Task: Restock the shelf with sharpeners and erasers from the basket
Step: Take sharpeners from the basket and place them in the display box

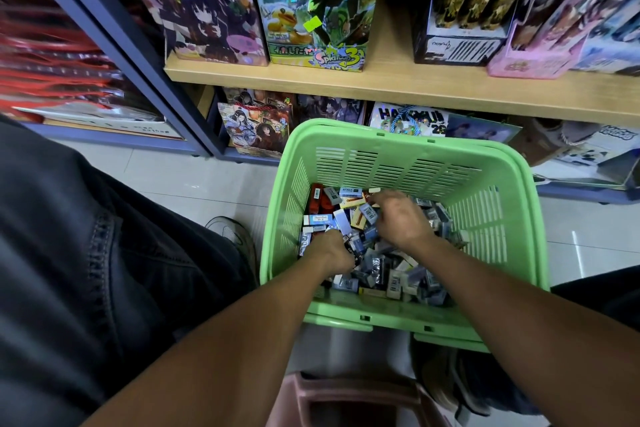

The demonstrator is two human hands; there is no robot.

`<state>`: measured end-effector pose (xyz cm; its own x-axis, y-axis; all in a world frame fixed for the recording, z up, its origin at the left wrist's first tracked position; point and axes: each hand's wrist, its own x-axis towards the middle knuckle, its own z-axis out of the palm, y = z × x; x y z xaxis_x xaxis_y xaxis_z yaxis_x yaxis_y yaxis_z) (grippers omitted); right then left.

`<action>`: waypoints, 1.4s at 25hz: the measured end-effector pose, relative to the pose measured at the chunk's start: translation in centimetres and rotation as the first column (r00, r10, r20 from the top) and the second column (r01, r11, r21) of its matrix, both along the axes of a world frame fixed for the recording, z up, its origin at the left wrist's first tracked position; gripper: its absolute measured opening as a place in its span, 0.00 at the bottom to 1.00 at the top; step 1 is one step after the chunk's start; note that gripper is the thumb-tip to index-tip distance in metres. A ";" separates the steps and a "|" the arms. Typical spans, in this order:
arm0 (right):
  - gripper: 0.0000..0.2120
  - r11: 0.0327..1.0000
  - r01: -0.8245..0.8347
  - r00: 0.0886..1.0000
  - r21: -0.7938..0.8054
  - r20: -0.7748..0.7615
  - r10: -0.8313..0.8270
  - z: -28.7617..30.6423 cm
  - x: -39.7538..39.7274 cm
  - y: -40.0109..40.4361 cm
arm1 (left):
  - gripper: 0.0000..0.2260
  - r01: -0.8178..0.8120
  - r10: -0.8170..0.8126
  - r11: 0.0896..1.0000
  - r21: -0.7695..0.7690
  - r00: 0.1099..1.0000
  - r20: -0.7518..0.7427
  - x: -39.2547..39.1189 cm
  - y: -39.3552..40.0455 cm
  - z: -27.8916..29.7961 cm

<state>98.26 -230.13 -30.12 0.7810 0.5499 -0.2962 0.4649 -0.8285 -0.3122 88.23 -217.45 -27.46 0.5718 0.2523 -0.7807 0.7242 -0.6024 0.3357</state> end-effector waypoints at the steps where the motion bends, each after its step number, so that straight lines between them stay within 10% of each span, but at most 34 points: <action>1: 0.29 0.997 -0.079 0.997 -0.007 -0.021 0.078 -0.3 -0.4 0.8 | 0.03 -0.040 0.039 0.999 0.034 0.998 0.042 0.0 0.2 0.1; 9: 0.40 0.884 -0.382 0.924 -0.271 -0.124 0.361 -2.4 0.6 5.3 | 0.19 -0.109 0.105 0.994 0.017 0.982 0.155 1.4 -1.1 -1.5; 19: 0.15 0.856 -0.399 0.905 -0.328 0.011 0.425 -4.8 1.5 3.3 | 0.28 -0.076 0.058 0.990 0.119 0.987 0.150 1.8 -2.1 -2.9; 35: 0.21 0.722 -0.570 0.821 -0.394 -0.316 0.476 -2.4 1.8 2.5 | 0.39 -0.213 0.229 0.940 -0.267 0.973 0.029 1.4 -2.6 -3.7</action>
